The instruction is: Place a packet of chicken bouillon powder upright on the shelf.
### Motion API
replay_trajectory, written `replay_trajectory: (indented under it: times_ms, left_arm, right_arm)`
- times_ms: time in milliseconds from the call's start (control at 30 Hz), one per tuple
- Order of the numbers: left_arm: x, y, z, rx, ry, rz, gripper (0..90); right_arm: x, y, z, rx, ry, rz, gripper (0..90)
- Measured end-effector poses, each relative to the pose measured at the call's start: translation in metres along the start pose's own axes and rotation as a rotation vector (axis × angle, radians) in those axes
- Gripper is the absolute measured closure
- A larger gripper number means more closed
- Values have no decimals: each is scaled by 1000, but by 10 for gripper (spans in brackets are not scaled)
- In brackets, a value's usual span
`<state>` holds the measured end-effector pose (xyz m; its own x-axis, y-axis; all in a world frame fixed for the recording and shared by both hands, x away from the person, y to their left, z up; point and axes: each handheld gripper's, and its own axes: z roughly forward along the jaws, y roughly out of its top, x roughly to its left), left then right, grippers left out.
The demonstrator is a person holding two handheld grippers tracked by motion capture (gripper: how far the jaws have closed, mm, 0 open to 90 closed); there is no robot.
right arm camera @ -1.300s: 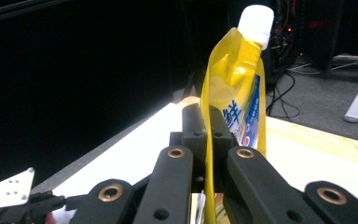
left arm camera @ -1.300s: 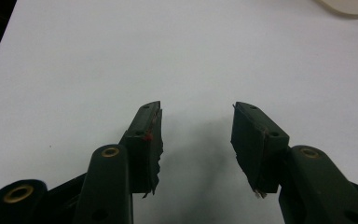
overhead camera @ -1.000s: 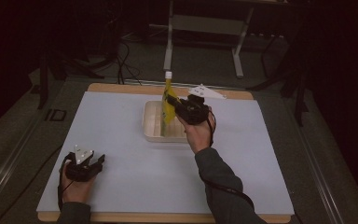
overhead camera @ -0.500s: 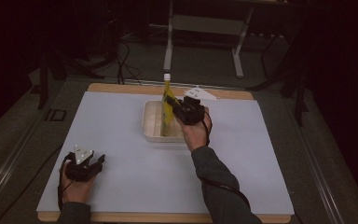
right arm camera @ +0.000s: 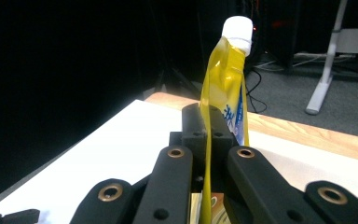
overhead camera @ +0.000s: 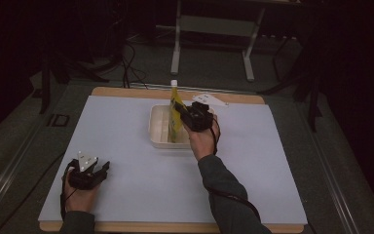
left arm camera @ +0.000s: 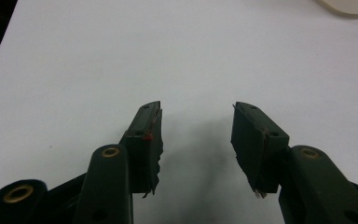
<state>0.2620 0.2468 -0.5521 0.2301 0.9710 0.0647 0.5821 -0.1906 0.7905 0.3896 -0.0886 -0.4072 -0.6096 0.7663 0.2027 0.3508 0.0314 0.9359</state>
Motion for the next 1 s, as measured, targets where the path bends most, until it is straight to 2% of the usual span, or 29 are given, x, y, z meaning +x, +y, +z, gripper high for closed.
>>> replay_trajectory:
  times_ms: [367, 667, 1000]
  left_arm:
    - [0, 0, 0, 0, -1, -2, 532]
    - [0, 0, 0, 1, -1, -3, 531]
    - [0, 0, 0, -1, -2, -6, 531]
  right_arm:
    - [-2, -3, 10, 28, -42, 27, 900]
    - [-9, 3, 20, 62, -72, 67, 900]
    - [-11, 9, 28, 112, -103, 79, 900]
